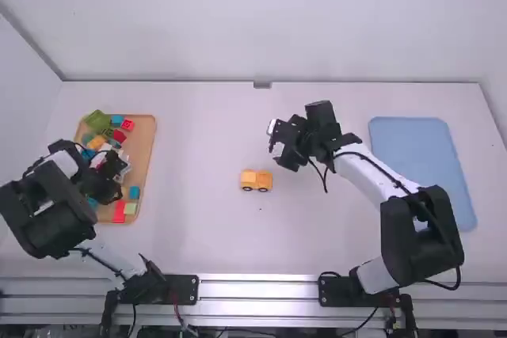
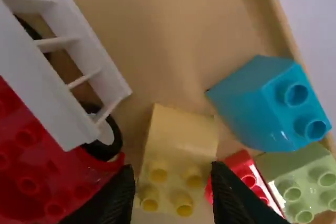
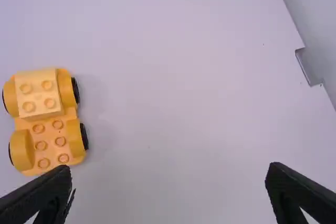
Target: Assemble lego blocks to make yellow taxi
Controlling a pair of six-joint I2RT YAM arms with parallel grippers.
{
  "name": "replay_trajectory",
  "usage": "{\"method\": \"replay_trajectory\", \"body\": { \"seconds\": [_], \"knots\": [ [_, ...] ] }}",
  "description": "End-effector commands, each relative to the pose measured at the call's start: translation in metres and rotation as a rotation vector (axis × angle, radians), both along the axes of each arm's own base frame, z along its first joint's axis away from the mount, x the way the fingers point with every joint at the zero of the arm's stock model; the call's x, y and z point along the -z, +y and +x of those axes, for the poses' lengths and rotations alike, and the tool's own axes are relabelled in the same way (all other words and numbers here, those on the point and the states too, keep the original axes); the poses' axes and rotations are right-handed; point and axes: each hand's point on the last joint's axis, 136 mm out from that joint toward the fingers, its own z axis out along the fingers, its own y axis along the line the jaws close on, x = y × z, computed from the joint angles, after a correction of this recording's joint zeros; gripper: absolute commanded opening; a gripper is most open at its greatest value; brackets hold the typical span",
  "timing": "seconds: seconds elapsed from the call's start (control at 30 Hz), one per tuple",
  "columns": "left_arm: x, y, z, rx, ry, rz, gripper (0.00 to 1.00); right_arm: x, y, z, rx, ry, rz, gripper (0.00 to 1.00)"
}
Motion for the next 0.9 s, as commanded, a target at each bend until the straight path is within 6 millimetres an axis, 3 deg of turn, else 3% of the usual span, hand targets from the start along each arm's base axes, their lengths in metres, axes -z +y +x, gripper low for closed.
{"method": "replay_trajectory", "body": {
  "seconds": [0.0, 0.37, 0.5, 0.87],
  "knots": [
    [0.0083, -0.0078, -0.0047, 0.020, 0.013, -0.017, 0.38, -0.0127, 0.0013, 0.0047, 0.005, -0.024, 0.014, 0.98],
    [0.0127, -0.0096, -0.0039, 0.020, -0.001, -0.017, 0.29, -0.0121, 0.0016, 0.0036, 0.003, -0.020, 0.013, 0.98],
    [0.0123, -0.0106, -0.0013, -0.028, -0.011, -0.031, 0.38, -0.0099, 0.0007, 0.0011, 0.003, -0.006, 0.008, 0.98],
    [0.0128, -0.0119, -0.0024, -0.029, -0.008, -0.036, 0.42, -0.0071, -0.0010, -0.0017, 0.005, 0.011, 0.001, 0.98]
  ]
}}
